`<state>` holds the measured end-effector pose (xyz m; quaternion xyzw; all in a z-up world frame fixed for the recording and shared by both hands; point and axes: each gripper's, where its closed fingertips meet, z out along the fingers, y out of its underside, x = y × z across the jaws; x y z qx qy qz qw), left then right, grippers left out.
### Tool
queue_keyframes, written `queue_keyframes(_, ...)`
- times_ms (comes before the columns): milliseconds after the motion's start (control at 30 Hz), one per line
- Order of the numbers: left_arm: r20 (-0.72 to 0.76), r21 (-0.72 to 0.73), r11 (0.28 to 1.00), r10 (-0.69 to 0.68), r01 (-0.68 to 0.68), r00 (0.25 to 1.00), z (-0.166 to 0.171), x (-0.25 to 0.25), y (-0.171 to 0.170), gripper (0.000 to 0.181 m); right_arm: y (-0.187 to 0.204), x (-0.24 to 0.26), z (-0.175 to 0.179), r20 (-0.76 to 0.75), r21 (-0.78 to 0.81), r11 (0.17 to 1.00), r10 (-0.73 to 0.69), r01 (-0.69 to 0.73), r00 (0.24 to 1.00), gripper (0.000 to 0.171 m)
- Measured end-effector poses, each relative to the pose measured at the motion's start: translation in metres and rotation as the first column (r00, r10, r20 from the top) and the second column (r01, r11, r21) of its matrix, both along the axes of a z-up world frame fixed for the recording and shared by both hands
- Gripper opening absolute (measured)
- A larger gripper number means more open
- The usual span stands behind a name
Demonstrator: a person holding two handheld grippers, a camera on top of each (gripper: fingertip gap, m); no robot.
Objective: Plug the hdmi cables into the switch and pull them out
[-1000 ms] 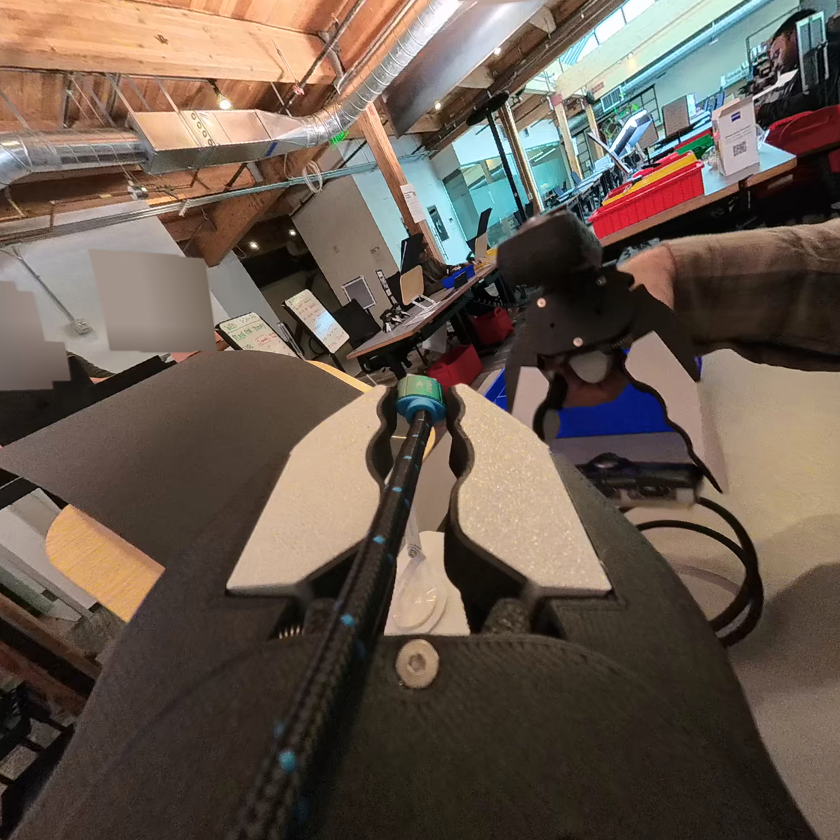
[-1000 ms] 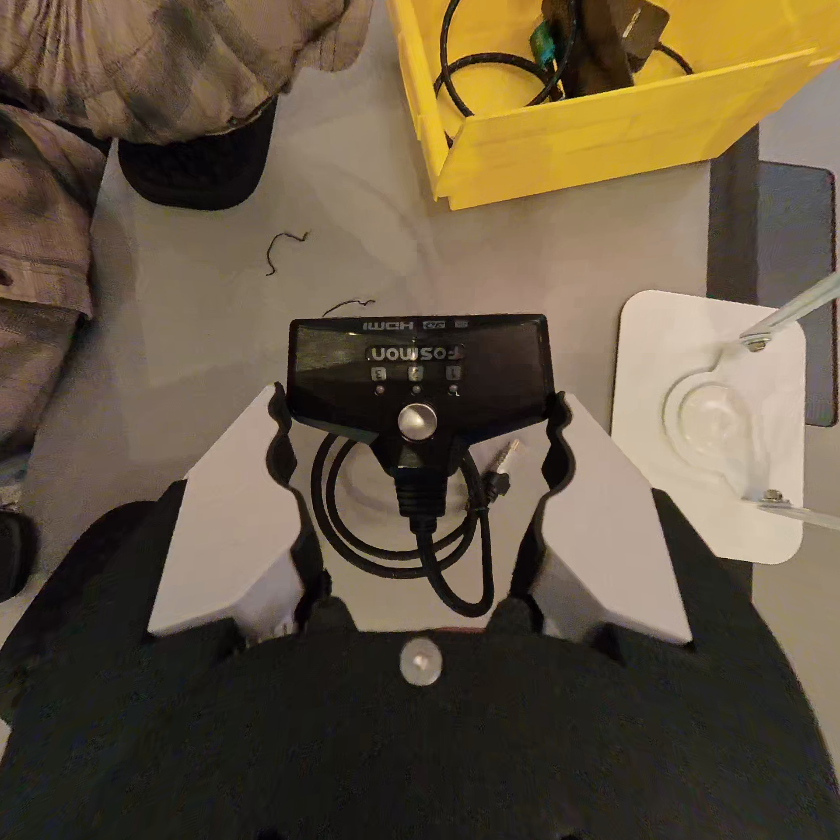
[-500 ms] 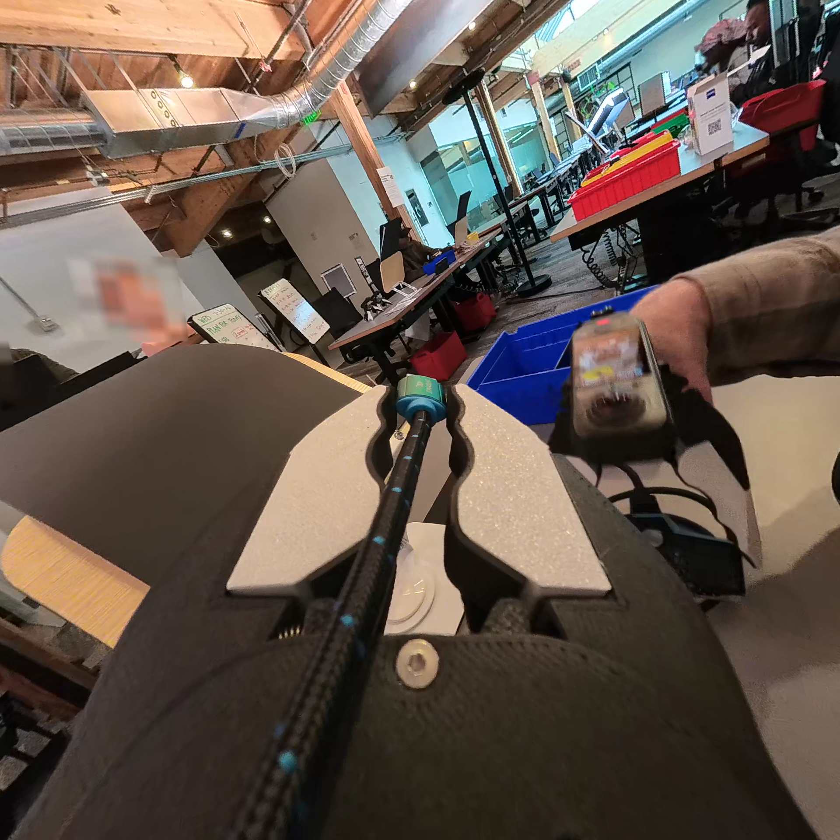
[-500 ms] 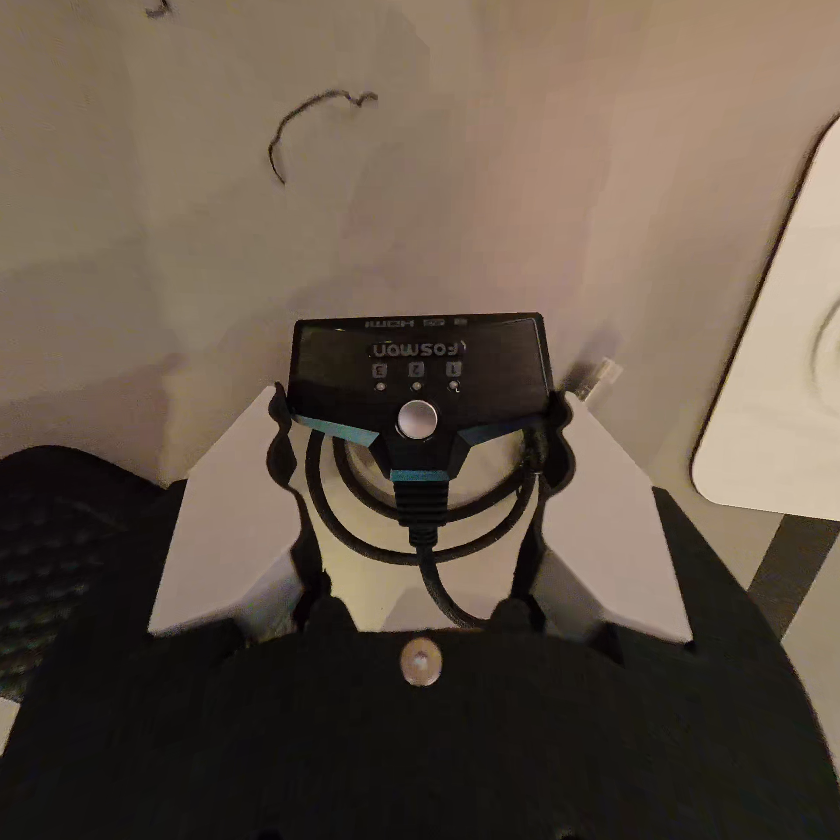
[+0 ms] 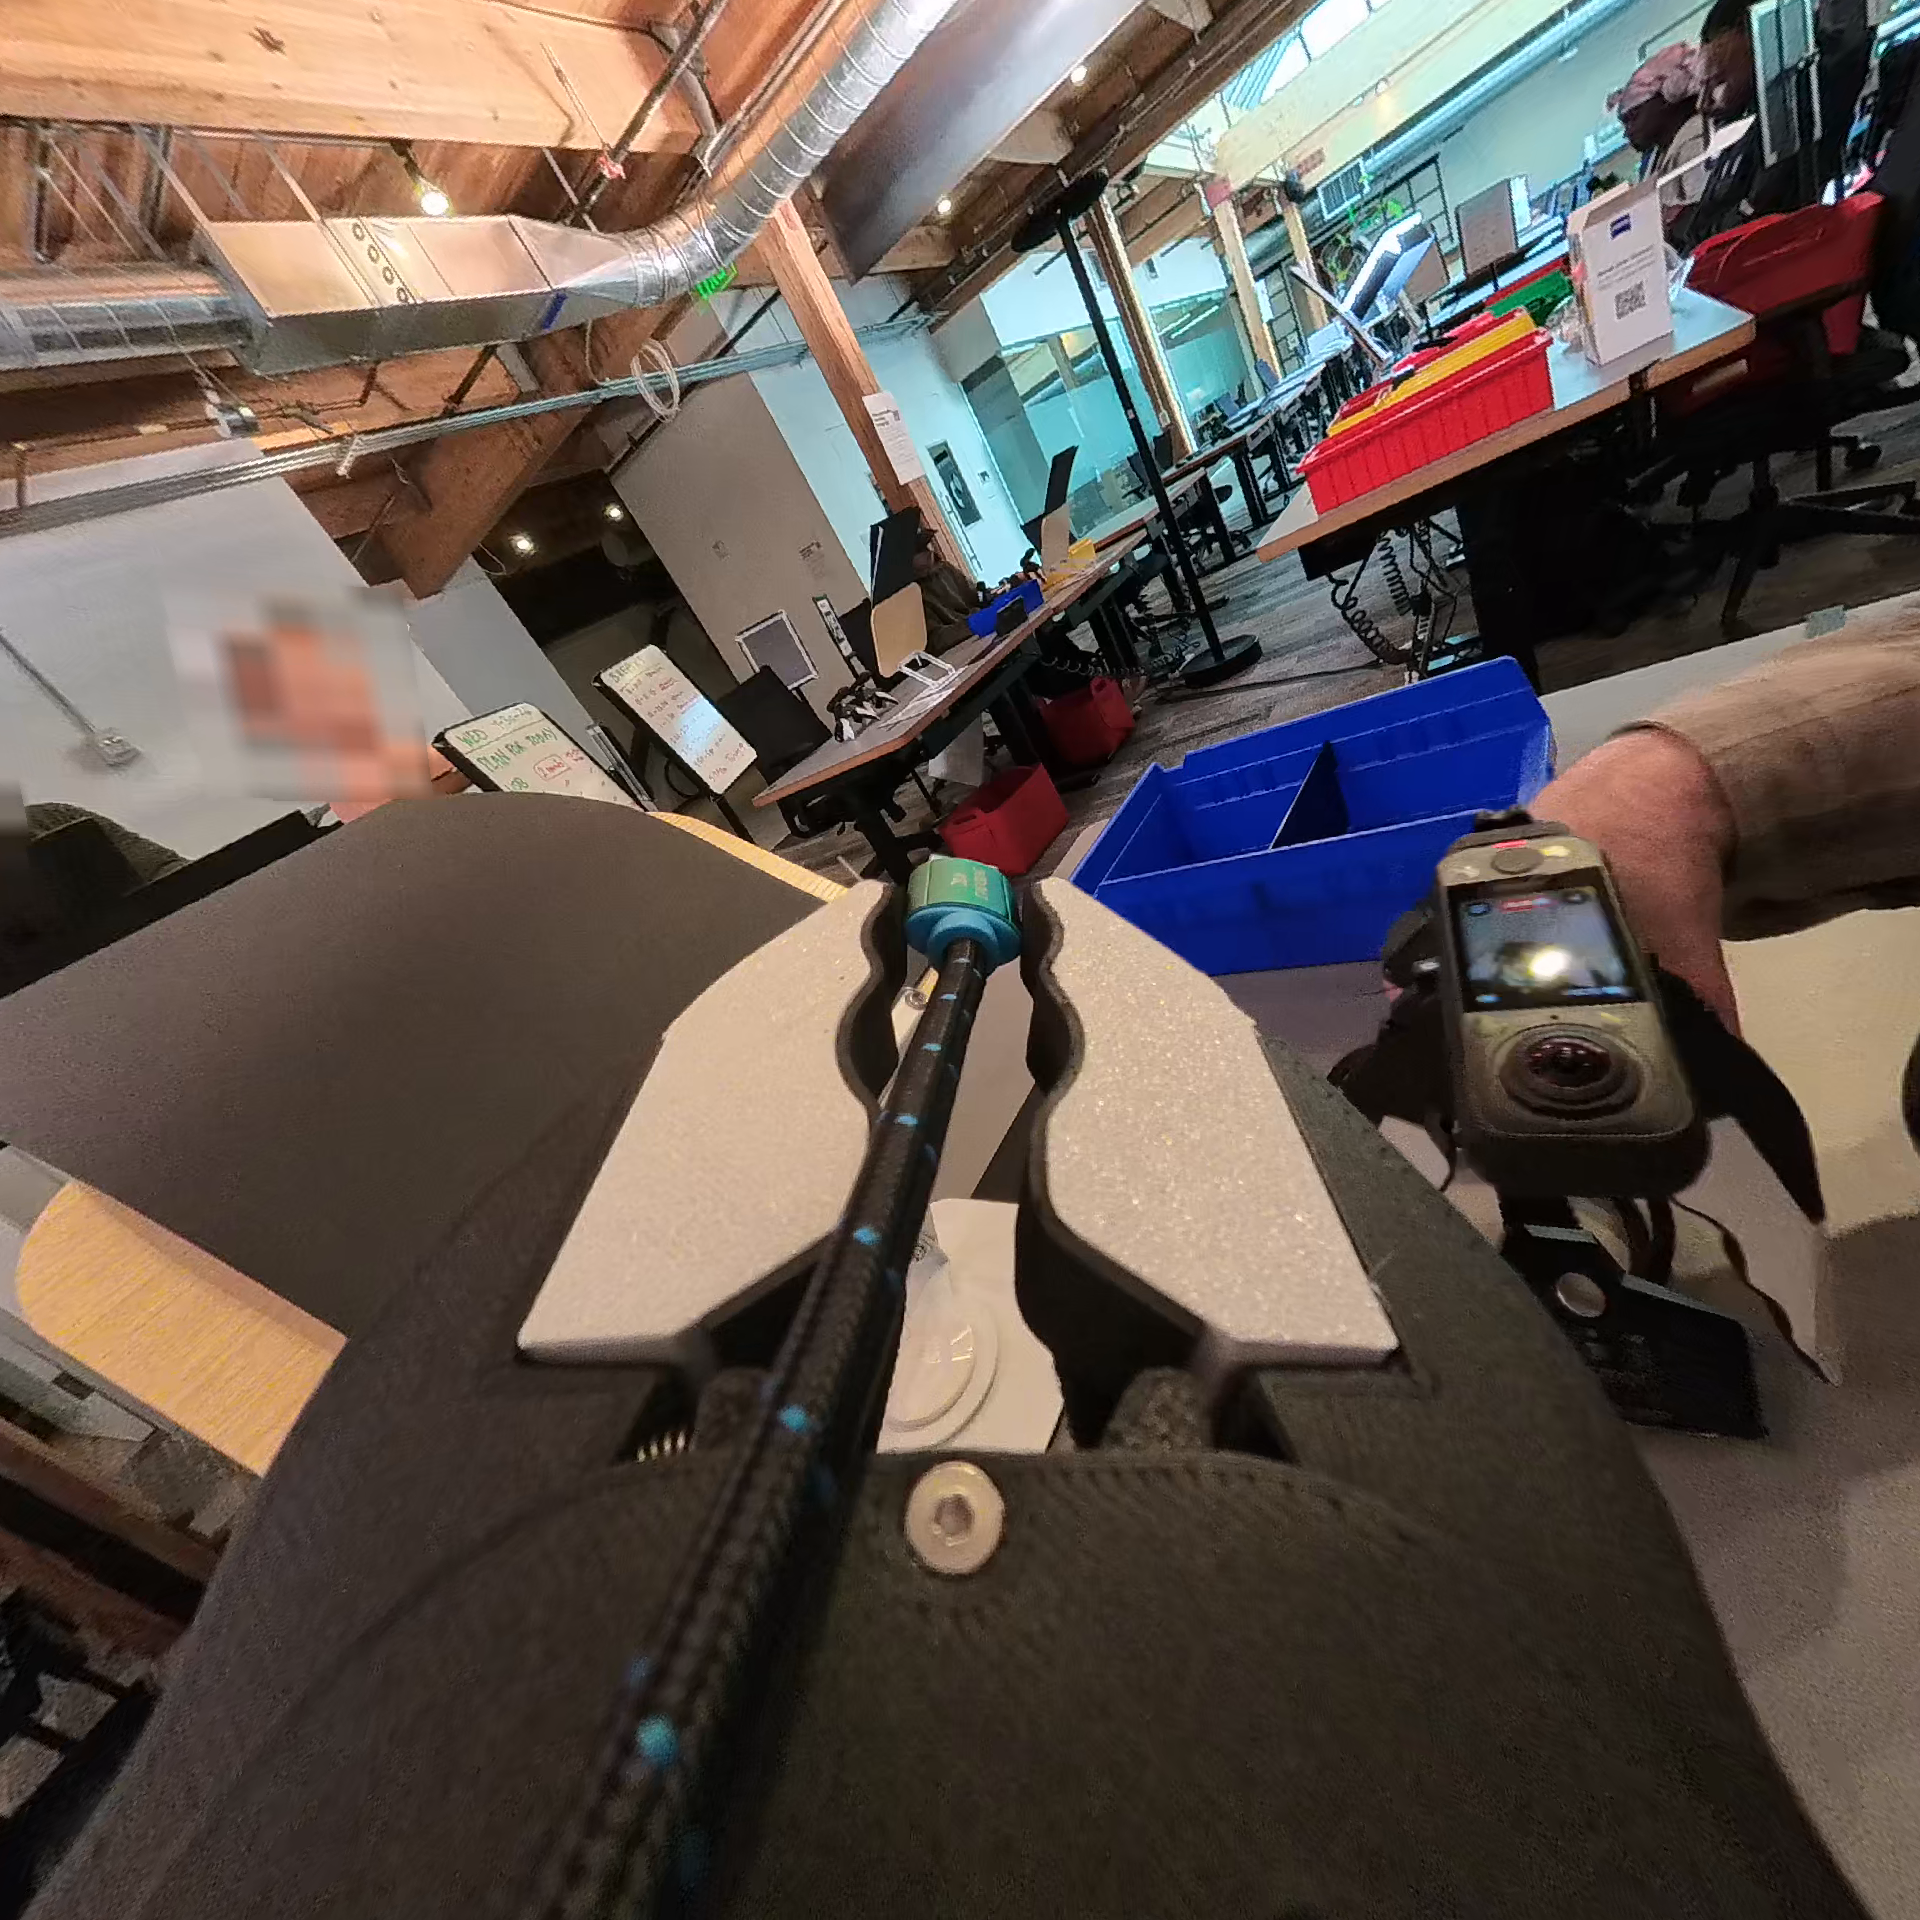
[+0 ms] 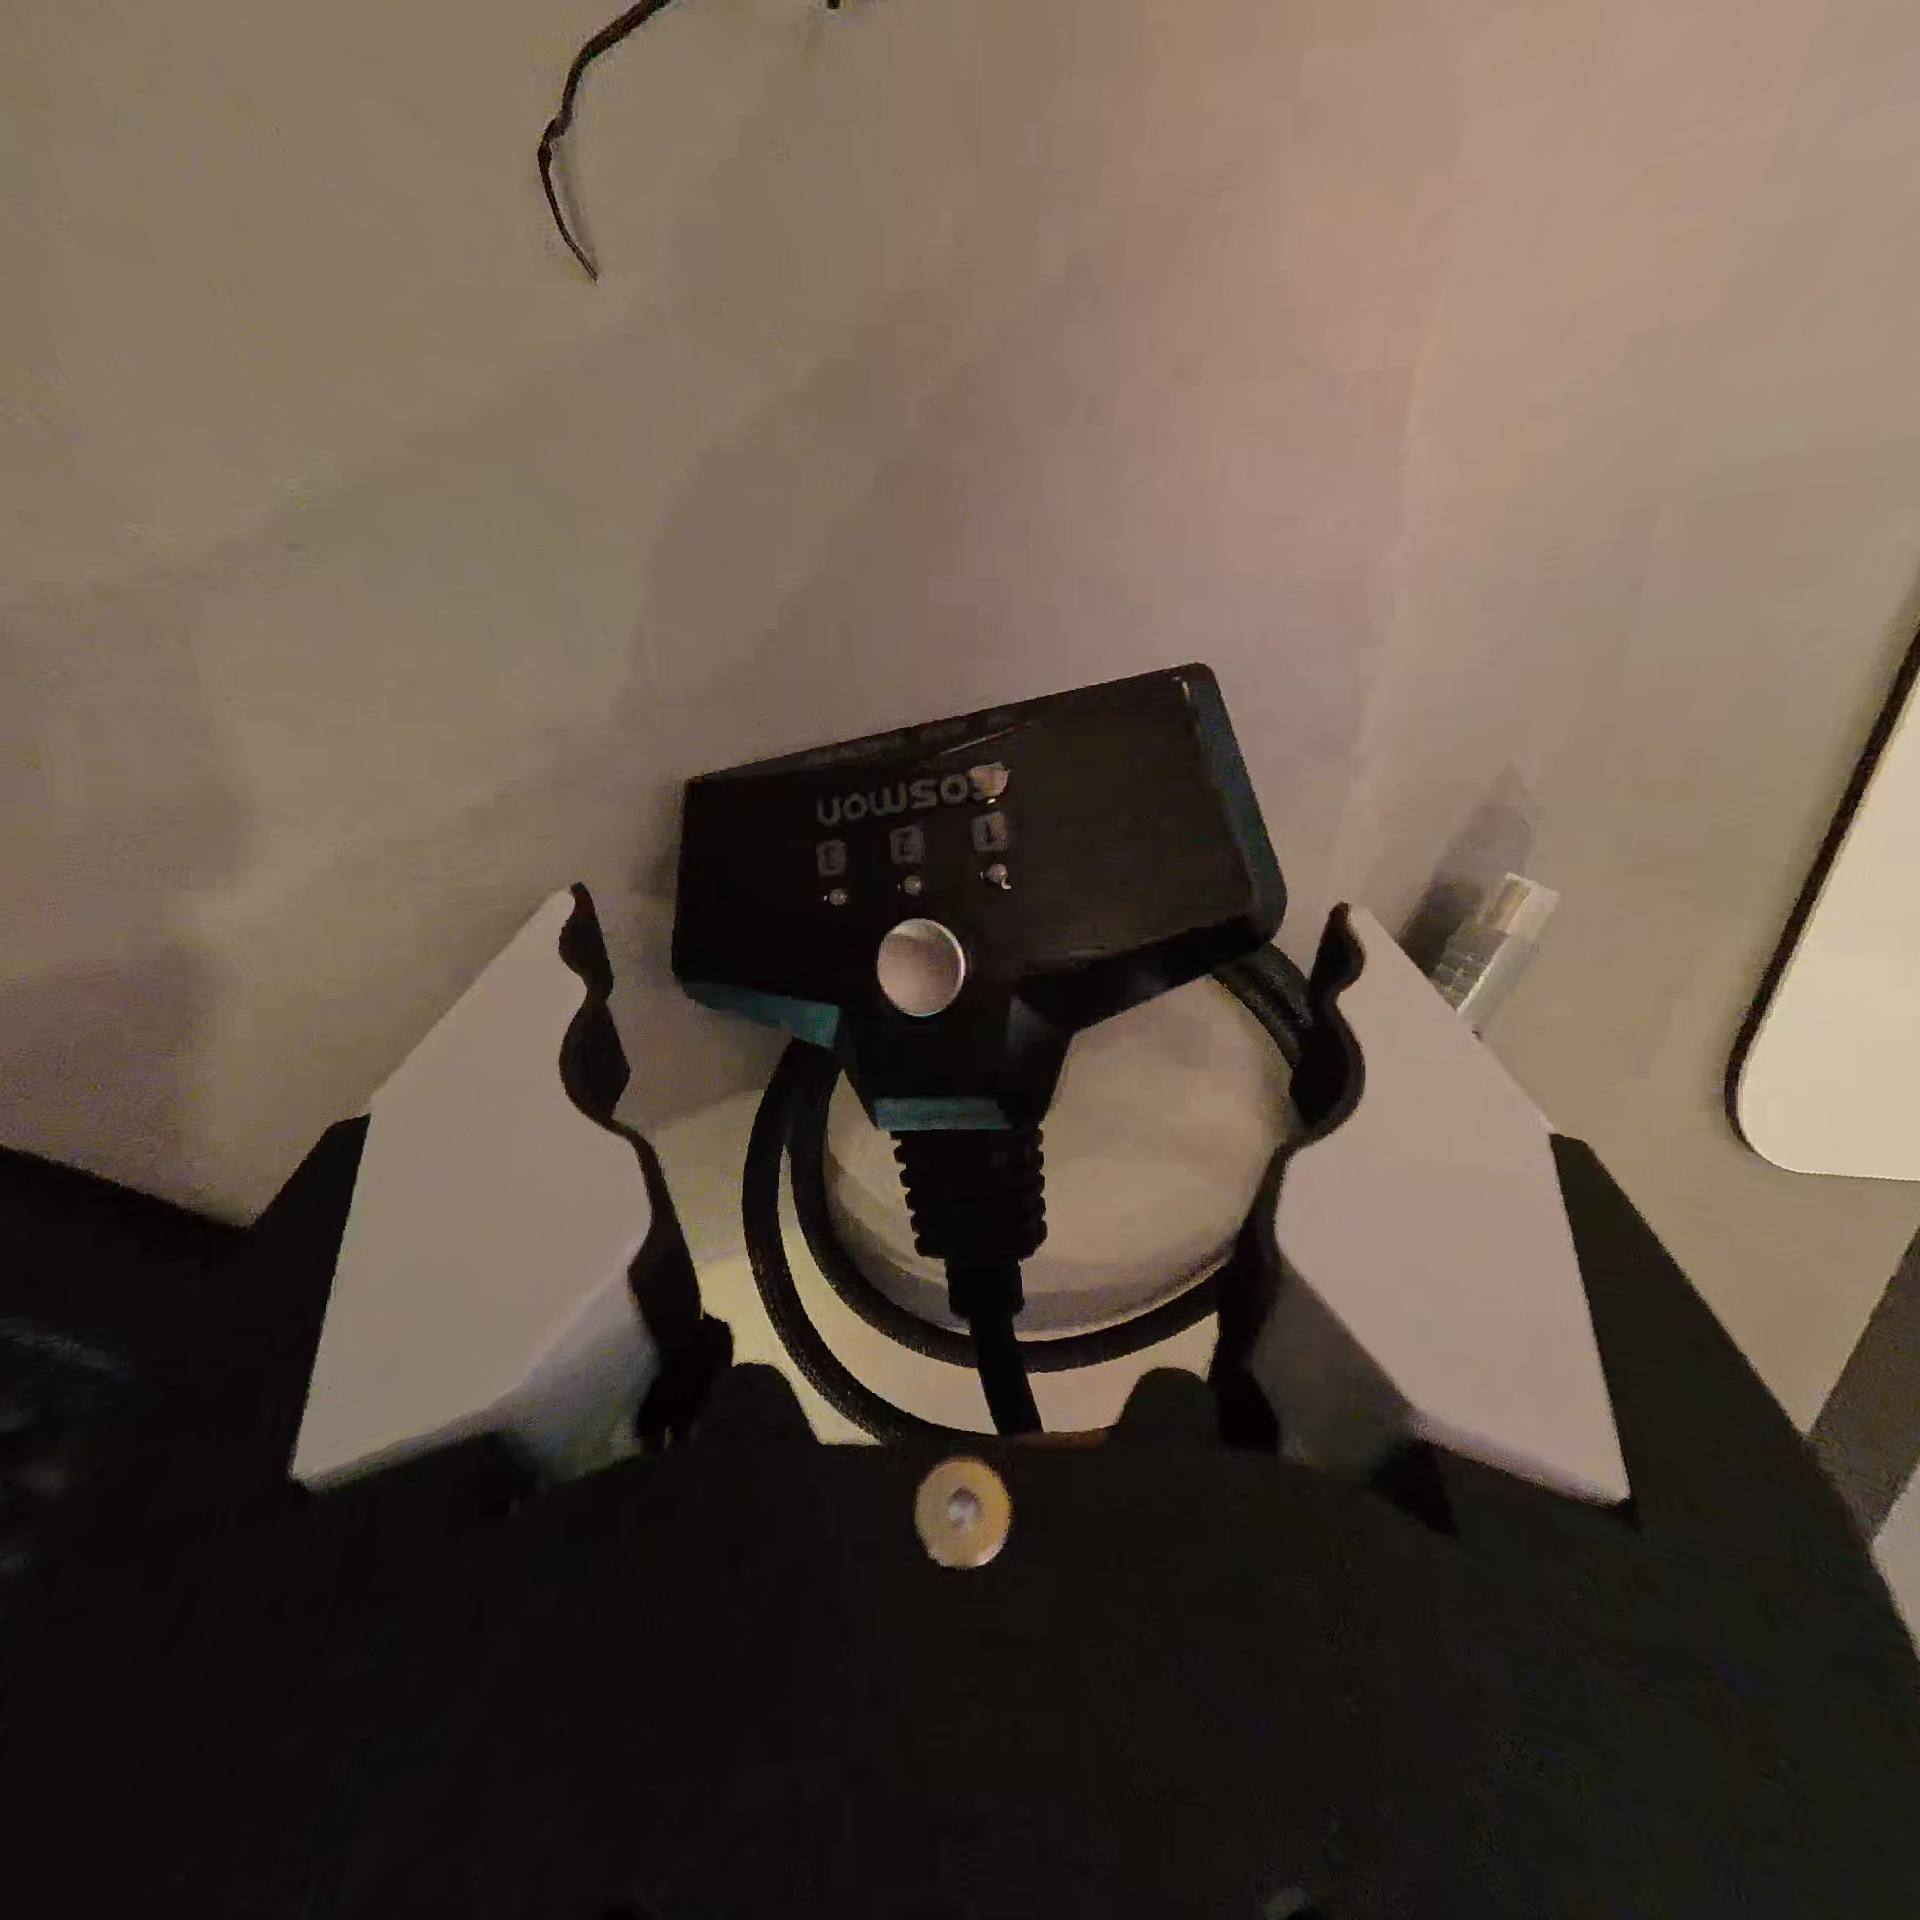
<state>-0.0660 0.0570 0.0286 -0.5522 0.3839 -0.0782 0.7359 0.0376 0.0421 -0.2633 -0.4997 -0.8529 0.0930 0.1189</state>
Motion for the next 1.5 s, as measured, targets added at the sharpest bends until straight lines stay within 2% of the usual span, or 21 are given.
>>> queue_keyframes(200, -0.004, 0.010, 1.000, -0.004, 0.004, 1.000, 0.002, 0.002, -0.002, 0.021, 0.004, -0.010, -0.001, -0.140, 0.084, 0.996, -0.012, 0.024, 0.990, 0.141)
queue_keyframes(300, -0.004, 0.016, 1.000, -0.004, 0.004, 1.000, 0.003, 0.003, -0.003, 0.021, 0.004, -0.014, 0.004, -0.170, 0.137, 0.991, 0.030, -0.007, 0.985, 0.144)
queue_keyframes(400, -0.004, 0.022, 1.000, -0.004, 0.004, 1.000, 0.004, 0.003, -0.004, 0.021, 0.008, -0.012, 0.009, -0.133, 0.233, 0.971, 0.086, -0.053, 0.987, 0.133)
queue_keyframes(467, -0.005, 0.027, 1.000, -0.005, 0.005, 1.000, 0.005, 0.002, -0.005, 0.021, 0.006, -0.010, 0.008, -0.094, 0.242, 0.967, 0.108, -0.082, 0.990, 0.122)
queue_keyframes(567, -0.005, 0.030, 0.999, -0.010, 0.010, 1.000, 0.006, 0.003, -0.006, 0.021, 0.003, -0.009, 0.006, -0.035, 0.242, 0.960, 0.154, -0.141, 0.987, 0.117)
queue_keyframes(767, -0.007, 0.040, 0.999, -0.006, 0.006, 1.000, 0.008, 0.001, -0.008, 0.021, 0.005, -0.008, -0.003, 0.021, 0.132, 0.979, 0.154, -0.155, 0.988, 0.116)
queue_keyframes(1000, -0.005, 0.039, 0.999, -0.004, 0.004, 1.000, 0.008, -0.002, -0.008, 0.021, 0.003, -0.005, -0.008, -0.011, -0.090, 0.994, 0.059, -0.060, 0.998, 0.113)
queue_keyframes(1067, -0.004, 0.039, 0.999, -0.005, 0.005, 1.000, 0.009, -0.002, -0.009, 0.021, 0.005, -0.006, -0.003, -0.036, -0.156, 0.987, 0.027, -0.032, 0.999, 0.104)
queue_keyframes(1100, -0.003, 0.038, 0.999, -0.005, 0.005, 1.000, 0.008, -0.003, -0.008, 0.021, 0.003, -0.010, 0.008, -0.080, -0.218, 0.976, 0.008, -0.025, 0.997, 0.069)
queue_keyframes(1133, -0.004, 0.037, 0.999, -0.004, 0.005, 1.000, 0.008, -0.003, -0.008, 0.021, -0.003, -0.019, 0.032, -0.163, -0.323, 0.945, -0.006, -0.048, 0.987, 0.024)
queue_keyframes(1167, -0.003, 0.035, 0.999, -0.007, 0.008, 1.000, 0.007, -0.003, -0.008, 0.021, 0.006, -0.020, 0.041, -0.194, -0.264, 0.962, 0.009, -0.061, 0.981, 0.028)
queue_keyframes(1200, -0.001, 0.033, 0.999, -0.010, 0.010, 1.000, 0.007, -0.003, -0.007, 0.021, 0.021, -0.015, 0.036, -0.157, -0.147, 0.988, 0.017, -0.040, 0.987, 0.032)
queue_keyframes(1233, -0.001, 0.029, 1.000, -0.011, 0.011, 1.000, 0.006, -0.002, -0.006, 0.021, 0.025, -0.012, 0.032, -0.120, -0.119, 0.993, 0.004, -0.018, 0.993, 0.061)
queue_keyframes(1333, -0.014, 0.023, 1.000, -0.003, 0.003, 1.000, 0.002, -0.003, -0.004, 0.021, 0.016, -0.002, 0.031, -0.095, -0.137, 0.990, -0.019, 0.006, 0.995, 0.066)
queue_keyframes(1433, -0.005, 0.024, 1.000, -0.004, 0.004, 1.000, 0.004, -0.004, -0.004, 0.021, 0.017, 0.009, 0.040, -0.119, -0.228, 0.961, -0.191, 0.160, 0.974, 0.095)
queue_keyframes(1500, -0.004, 0.021, 1.000, -0.010, 0.010, 1.000, 0.003, -0.003, -0.004, 0.021, 0.015, 0.020, 0.040, -0.094, -0.321, 0.916, -0.284, 0.242, 0.954, 0.102)
